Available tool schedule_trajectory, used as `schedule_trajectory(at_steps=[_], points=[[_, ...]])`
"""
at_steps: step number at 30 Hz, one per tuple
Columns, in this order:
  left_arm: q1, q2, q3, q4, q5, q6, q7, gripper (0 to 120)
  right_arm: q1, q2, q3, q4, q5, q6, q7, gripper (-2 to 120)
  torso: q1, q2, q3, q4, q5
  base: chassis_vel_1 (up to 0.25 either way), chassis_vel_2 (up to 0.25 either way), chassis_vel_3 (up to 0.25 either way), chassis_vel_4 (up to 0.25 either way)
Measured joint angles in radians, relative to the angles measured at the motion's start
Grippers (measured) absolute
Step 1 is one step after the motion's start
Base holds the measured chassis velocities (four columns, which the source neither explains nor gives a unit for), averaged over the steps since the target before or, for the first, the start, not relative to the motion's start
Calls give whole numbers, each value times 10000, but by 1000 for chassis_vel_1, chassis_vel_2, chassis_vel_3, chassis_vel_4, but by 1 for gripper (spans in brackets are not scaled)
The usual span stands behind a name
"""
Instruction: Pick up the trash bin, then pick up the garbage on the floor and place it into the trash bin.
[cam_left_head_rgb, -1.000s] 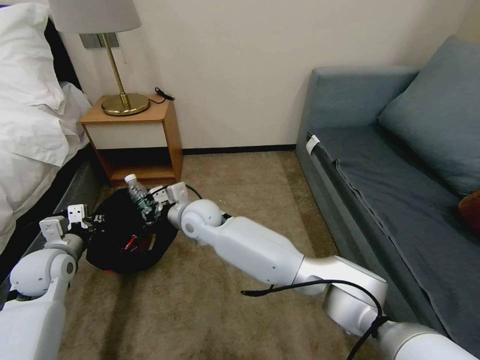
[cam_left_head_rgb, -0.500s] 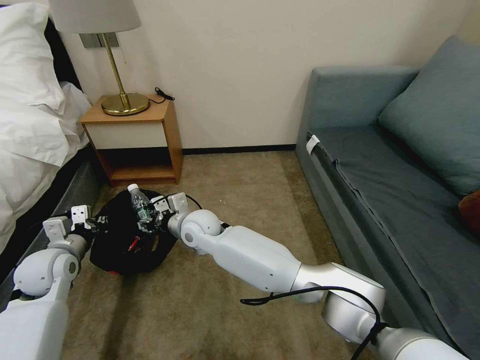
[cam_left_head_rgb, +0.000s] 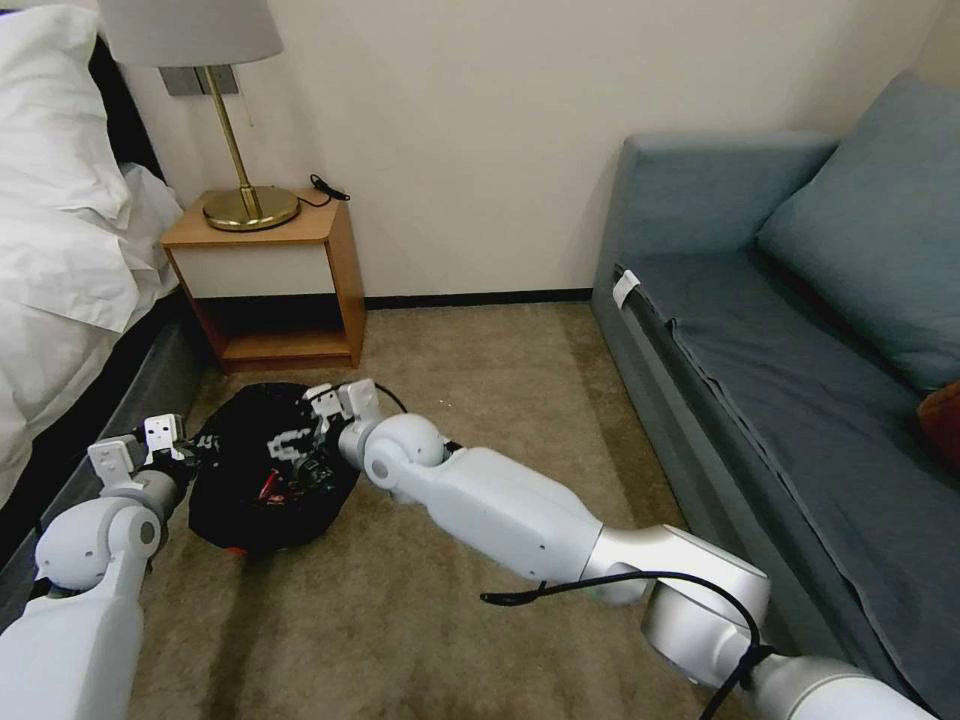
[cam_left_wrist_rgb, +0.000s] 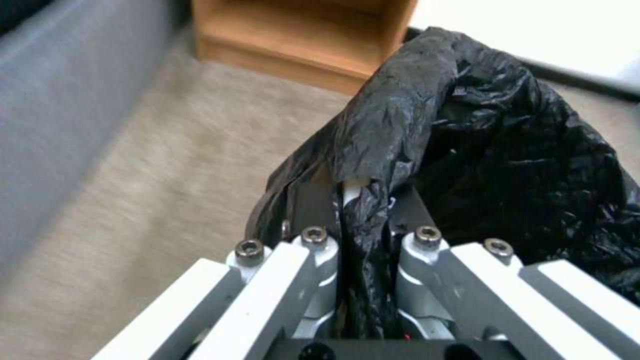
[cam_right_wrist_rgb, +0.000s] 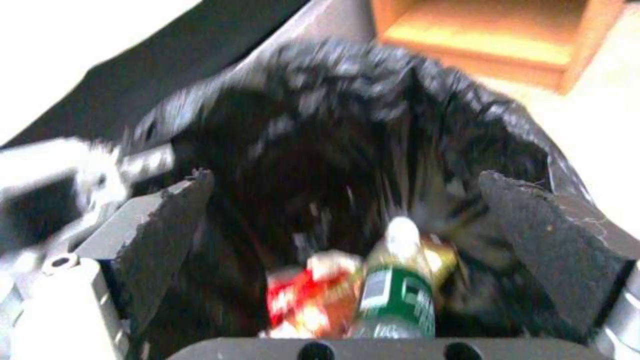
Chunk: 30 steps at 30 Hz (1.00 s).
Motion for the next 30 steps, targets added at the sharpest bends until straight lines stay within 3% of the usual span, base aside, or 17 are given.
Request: schedule_trajectory(at_steps=[2,10,14,18,19,23,26,30], points=[[-114,-184,-71,12,-664,152,-330,7,117,-2,285,-104,-92,12,-70,100,0,0,0,-3,-1,0,0,0,0],[-202,-389,-167,419,-954,144,-724,7,161,-120,580,-197,-257,58,-196,100,0,0,0,0,-1,0,0,0,0],[-208,-342,-171,1012,-825,-96,-621,7,-50,-141,679,-274,-435,138,-335,100,0,0,0,0,-1,0,0,0,0],[-215,-316,-168,1141,-814,-138,-544,7,-97,-131,680,-285,-472,150,-366,100,0,0,0,0,0,0,0,0,0],[-243,-244,-136,1491,-798,-217,-380,7,-186,-86,652,-340,-561,190,-453,100,0,0,0,0,-3,0,0,0,0],[-232,-192,-128,1580,-796,-220,-325,8,-190,-63,640,-353,-569,198,-477,100,0,0,0,0,-3,0,0,0,0],[-191,-134,-120,1584,-769,-210,-256,16,-156,-67,633,-354,-563,201,-489,100,0,0,0,1,-3,0,0,0,0],[-203,-99,-113,1619,-403,-234,-199,36,-213,-114,590,-355,-568,239,-494,100,0,0,0,0,-3,0,0,0,0]])
